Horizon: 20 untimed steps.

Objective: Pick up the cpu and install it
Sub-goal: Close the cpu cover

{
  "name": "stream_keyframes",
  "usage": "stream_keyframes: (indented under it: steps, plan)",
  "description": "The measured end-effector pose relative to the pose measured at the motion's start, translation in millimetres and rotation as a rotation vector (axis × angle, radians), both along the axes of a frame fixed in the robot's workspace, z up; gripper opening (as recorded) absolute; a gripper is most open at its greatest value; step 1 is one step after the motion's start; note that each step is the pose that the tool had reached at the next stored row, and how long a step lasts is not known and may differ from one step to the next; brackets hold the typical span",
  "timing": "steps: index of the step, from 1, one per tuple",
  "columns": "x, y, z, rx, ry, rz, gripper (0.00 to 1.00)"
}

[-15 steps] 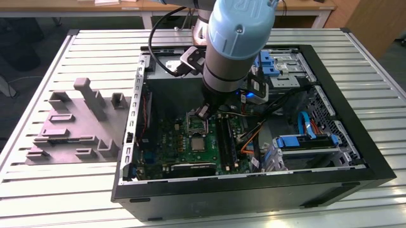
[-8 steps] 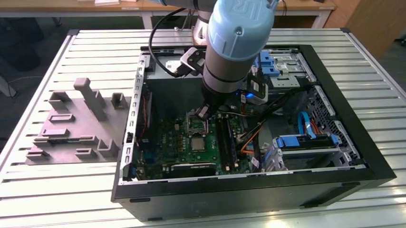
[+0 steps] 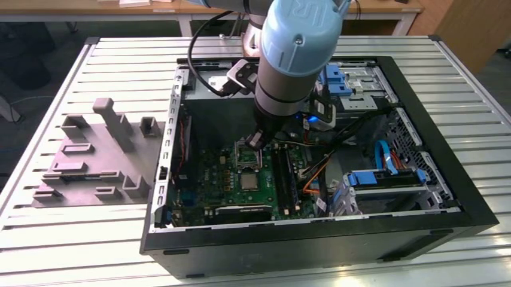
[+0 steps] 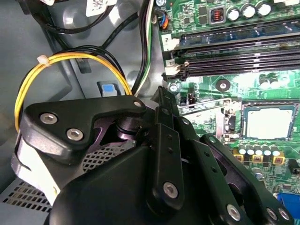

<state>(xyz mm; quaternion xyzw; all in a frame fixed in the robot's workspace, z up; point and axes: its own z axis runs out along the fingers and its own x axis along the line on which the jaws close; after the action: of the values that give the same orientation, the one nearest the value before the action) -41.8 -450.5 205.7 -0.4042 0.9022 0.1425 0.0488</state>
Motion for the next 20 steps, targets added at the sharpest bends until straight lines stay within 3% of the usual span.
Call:
stream_keyframes:
  steps: [14,18,20]
  plan:
    - [-0.1,2.0,-7.4,0.0009,0.0000,0.000,0.11]
    - [0.0,2.8,-7.4,-0.0383,0.0007,0.000,0.11]
    - [0.0,2.8,-7.0,-0.0432,0.0015,0.000,0.11]
